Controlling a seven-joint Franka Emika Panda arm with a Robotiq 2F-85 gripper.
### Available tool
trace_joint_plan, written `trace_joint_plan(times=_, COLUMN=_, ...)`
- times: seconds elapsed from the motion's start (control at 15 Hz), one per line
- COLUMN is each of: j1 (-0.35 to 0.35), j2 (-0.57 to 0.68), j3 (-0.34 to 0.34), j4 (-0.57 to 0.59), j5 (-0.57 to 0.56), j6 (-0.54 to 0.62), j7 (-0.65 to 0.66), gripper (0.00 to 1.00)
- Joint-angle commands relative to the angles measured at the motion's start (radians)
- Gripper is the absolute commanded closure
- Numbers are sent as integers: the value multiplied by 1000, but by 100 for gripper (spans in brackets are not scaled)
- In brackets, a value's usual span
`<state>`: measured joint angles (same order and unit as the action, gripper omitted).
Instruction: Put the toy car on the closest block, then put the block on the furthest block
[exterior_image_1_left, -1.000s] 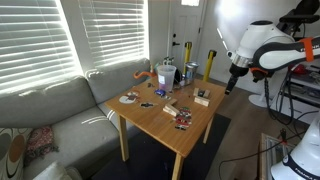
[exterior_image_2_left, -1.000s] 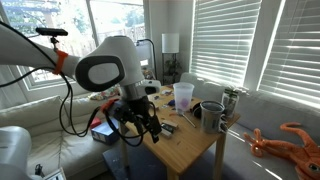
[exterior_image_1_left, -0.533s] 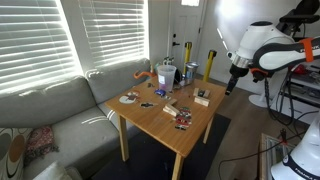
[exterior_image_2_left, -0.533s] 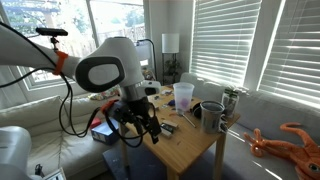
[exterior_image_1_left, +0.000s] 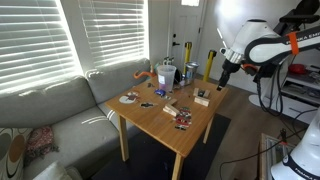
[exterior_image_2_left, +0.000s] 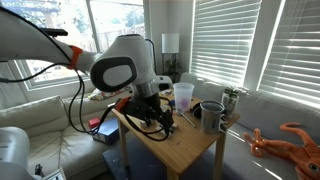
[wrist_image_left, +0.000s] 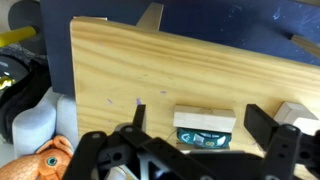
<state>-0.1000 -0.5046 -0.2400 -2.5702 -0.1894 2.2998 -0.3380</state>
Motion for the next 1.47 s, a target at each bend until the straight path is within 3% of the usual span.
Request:
trace_joint_plan(times=0.0, j1=54, j2=113, j3=-39, j4=109, j5=115, j6=-33, j7=-105, gripper=0)
trace_joint_plan(times=0.6, j1=57, j2=326, j3=-1, j4=276, j5=214, j6=-122, j7=-135, gripper=0)
trace_joint_plan(times=1.2, j1=41, j2=423, j3=37, j4=336, j5=238, j6=-131, j7=-160, gripper=1)
trace_joint_plan(times=1.4, j1=37, j2=436, j3=43, j4=342, j5=236, j6=-134, j7=-163, gripper=6)
